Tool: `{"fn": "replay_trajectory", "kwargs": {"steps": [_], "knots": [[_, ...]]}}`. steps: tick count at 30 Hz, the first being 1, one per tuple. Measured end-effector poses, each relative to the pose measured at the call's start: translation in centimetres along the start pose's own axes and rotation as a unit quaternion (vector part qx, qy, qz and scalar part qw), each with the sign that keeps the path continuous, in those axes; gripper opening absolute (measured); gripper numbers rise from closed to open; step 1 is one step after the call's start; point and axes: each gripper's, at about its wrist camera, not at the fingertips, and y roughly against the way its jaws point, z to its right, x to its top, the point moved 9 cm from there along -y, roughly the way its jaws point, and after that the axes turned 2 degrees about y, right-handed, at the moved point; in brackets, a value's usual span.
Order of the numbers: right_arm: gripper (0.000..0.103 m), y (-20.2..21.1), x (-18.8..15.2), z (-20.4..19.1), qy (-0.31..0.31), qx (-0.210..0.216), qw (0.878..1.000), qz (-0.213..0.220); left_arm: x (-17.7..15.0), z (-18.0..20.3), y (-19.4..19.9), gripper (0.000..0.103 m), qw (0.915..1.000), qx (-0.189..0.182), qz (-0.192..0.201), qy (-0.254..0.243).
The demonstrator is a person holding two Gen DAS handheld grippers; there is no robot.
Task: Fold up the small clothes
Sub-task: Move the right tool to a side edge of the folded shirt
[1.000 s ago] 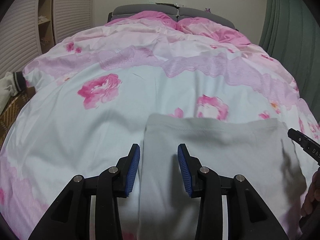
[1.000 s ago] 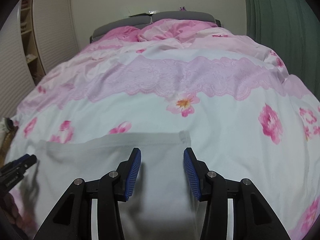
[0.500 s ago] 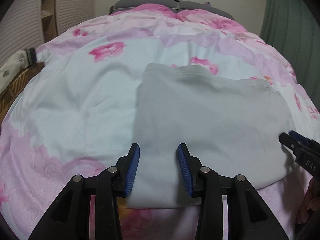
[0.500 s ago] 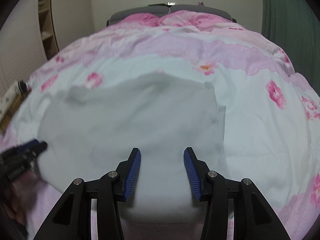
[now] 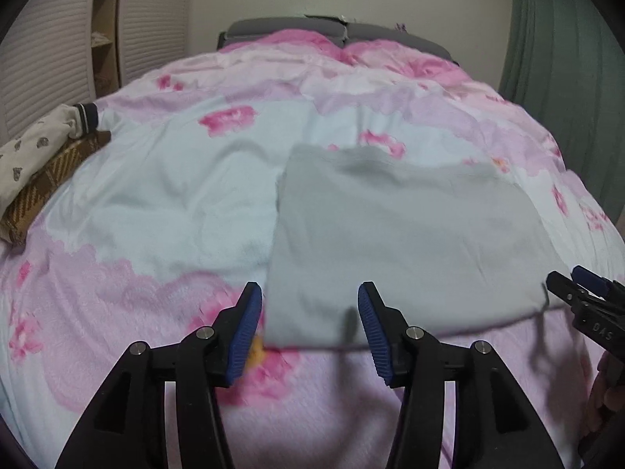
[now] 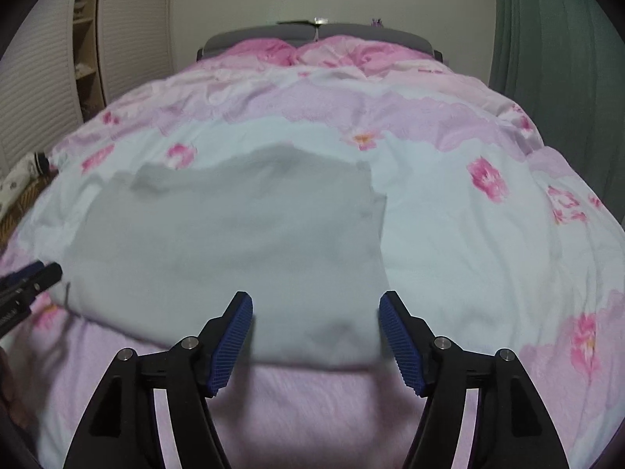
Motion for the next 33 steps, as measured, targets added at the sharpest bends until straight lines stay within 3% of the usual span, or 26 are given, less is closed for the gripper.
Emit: {"fn": "replay_trajectory", "kwargs": {"steps": [5,8,15,21,28,33], "knots": [[0.068,-2.3,-1.9,1.3,-0.014,-0.009,0.999,-0.052,-2.6,-1.5,-2.1,0.052,0.9979,0.037,-0.052,0.015],[0.068,-1.3,-1.6,2.2,-0.038,-0.007,0.998,-0.050,-2.6,-2.5,-1.4,0.052,0.9976,0.041,-0.045,0.032],[0.069,2.4,-1.9,4.7,-0.071,0.015,0.997,-0.012,-1.8,-1.7,1.4,0.052,0.9994,0.025,-0.016,0.020],[0.070,2.0,0.3,5.9,-0.077,0.081,0.994,-0.005,0.6,1.8,1.2,0.052,0.9997,0.014,-0.001,-0.022],[0.070,-2.6,5.2,6.8,-0.108,0.173,0.979,-0.027,4.8,7.5,-0.5,0.052,0.9997,0.001,0.008,-0.024],[0.070,-6.3,5.8,7.0,-0.132,0.224,0.964,-0.061,6.7,11.2,-2.3,0.052,0.9989,-0.004,0.008,-0.045]]}}
